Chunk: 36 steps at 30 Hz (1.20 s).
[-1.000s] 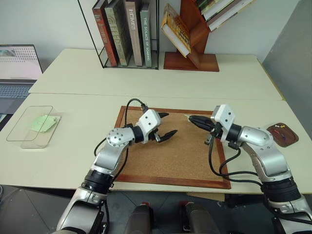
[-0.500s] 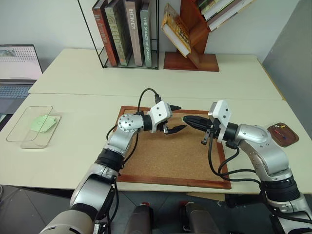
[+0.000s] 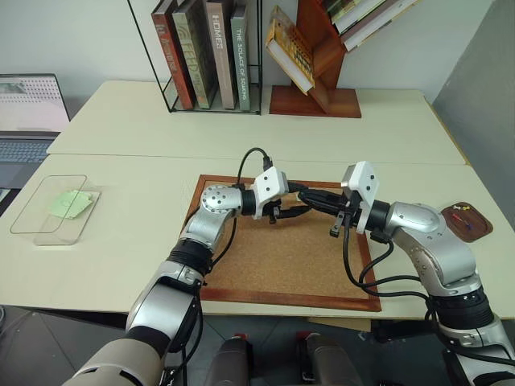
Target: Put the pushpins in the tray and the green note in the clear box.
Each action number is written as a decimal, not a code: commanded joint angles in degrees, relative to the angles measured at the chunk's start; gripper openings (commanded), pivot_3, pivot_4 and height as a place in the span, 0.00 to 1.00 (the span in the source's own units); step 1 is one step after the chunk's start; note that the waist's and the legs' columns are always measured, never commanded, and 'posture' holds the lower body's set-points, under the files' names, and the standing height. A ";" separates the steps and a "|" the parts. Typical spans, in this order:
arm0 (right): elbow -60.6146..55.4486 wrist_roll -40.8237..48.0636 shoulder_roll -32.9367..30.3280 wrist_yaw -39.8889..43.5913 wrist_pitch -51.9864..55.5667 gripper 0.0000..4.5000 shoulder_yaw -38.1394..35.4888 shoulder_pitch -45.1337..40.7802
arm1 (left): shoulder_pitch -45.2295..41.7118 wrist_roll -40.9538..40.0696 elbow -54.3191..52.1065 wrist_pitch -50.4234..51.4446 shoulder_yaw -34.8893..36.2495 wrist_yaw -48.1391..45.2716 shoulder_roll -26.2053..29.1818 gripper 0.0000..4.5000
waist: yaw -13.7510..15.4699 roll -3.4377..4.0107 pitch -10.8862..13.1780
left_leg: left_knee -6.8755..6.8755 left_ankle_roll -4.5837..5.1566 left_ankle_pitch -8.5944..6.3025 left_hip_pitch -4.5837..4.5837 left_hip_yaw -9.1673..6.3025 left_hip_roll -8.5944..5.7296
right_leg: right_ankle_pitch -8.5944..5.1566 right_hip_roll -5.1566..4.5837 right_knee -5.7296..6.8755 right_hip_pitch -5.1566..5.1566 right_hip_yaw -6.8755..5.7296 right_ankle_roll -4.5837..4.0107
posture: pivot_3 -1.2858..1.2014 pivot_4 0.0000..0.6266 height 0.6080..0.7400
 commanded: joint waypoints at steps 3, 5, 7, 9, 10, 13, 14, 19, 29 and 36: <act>-2.29 1.63 0.02 -0.27 0.54 0.00 -1.35 -1.26 | -1.32 -1.90 -0.61 0.72 1.41 -1.97 -0.40 0.24 | 0.00 0.00 0.00 | 0.00 0.00 0.00 0.00 0.01 0.00 | 0.00 0.00 0.00 0.00 0.00 0.00 | 0.52 0.24 1.00; -2.36 1.73 0.00 -0.27 0.68 0.00 -1.39 -1.22 | -1.07 -2.05 -1.00 1.05 1.43 -2.23 -0.52 0.15 | 0.00 0.00 0.00 | 0.00 0.00 0.00 0.00 0.00 0.00 | 0.00 0.00 0.01 0.00 0.00 0.00 | 0.52 0.24 1.00; -2.25 1.76 0.09 -0.31 0.78 0.00 -1.40 -1.33 | -0.91 -2.16 -1.09 1.13 1.45 -2.29 -0.58 0.07 | 0.00 0.00 0.00 | 0.01 0.00 0.00 0.00 -0.01 0.00 | 0.00 0.00 0.02 0.00 0.01 0.00 | 0.52 0.24 1.00; -2.14 1.77 0.19 -0.38 0.85 0.00 -1.42 -1.42 | -0.80 -2.27 -0.86 1.21 1.54 -2.31 -0.62 0.01 | 0.00 0.00 0.00 | 0.02 0.00 0.00 0.00 -0.01 0.00 | 0.00 0.00 0.03 0.00 0.01 0.00 | 0.52 0.24 1.00; -2.22 1.85 0.22 -0.45 0.97 0.00 -1.53 -1.41 | -0.73 -2.29 -0.79 1.25 1.59 -2.33 -0.63 0.01 | 0.00 0.00 0.00 | 0.02 0.00 0.00 0.00 0.00 0.00 | 0.00 0.00 0.03 0.00 0.01 0.00 | 0.52 0.24 1.00; -2.47 2.25 0.35 -0.81 1.39 0.00 -2.04 -1.35 | -0.53 -2.36 -0.67 1.40 1.70 -2.32 -0.68 0.01 | -0.01 0.00 0.00 | 0.03 0.00 0.00 0.00 -0.01 0.00 | 0.00 0.00 0.04 0.00 0.01 0.00 | 0.52 0.24 1.00; -2.59 2.58 0.41 -1.03 1.67 0.00 -2.46 -1.35 | -0.43 -2.35 -0.57 1.40 1.73 -2.24 -0.74 0.01 | -0.01 0.00 0.00 | 0.03 0.00 0.00 0.00 -0.01 0.00 | 0.00 0.00 0.05 0.00 0.01 0.00 | 0.52 0.24 1.00; -4.06 6.23 -0.13 -2.47 4.72 0.00 -6.17 -1.48 | 0.26 -1.79 -0.13 0.75 1.59 -1.28 -1.00 0.01 | 0.00 0.00 0.00 | 0.05 0.00 0.00 0.00 -0.01 0.00 | 0.00 0.00 0.06 0.00 0.03 0.00 | 0.52 0.24 1.00; -5.92 11.54 -3.18 -6.23 9.88 0.00 -15.13 -0.98 | 0.41 -0.49 1.47 -1.45 1.16 2.27 -2.05 0.01 | 0.03 0.00 0.00 | 0.07 0.00 0.00 0.01 -0.04 0.01 | 0.01 -0.01 0.10 0.01 0.05 -0.01 | 0.52 0.24 1.00; -0.37 7.50 -9.23 -12.31 9.06 0.00 -26.86 5.28 | 4.40 0.24 -4.74 0.19 0.54 4.64 -0.94 0.01 | 0.13 0.00 -0.01 | 0.06 0.00 0.00 0.01 -0.01 -0.03 | 0.01 -0.07 0.03 0.07 0.09 -0.01 | 0.52 0.24 1.00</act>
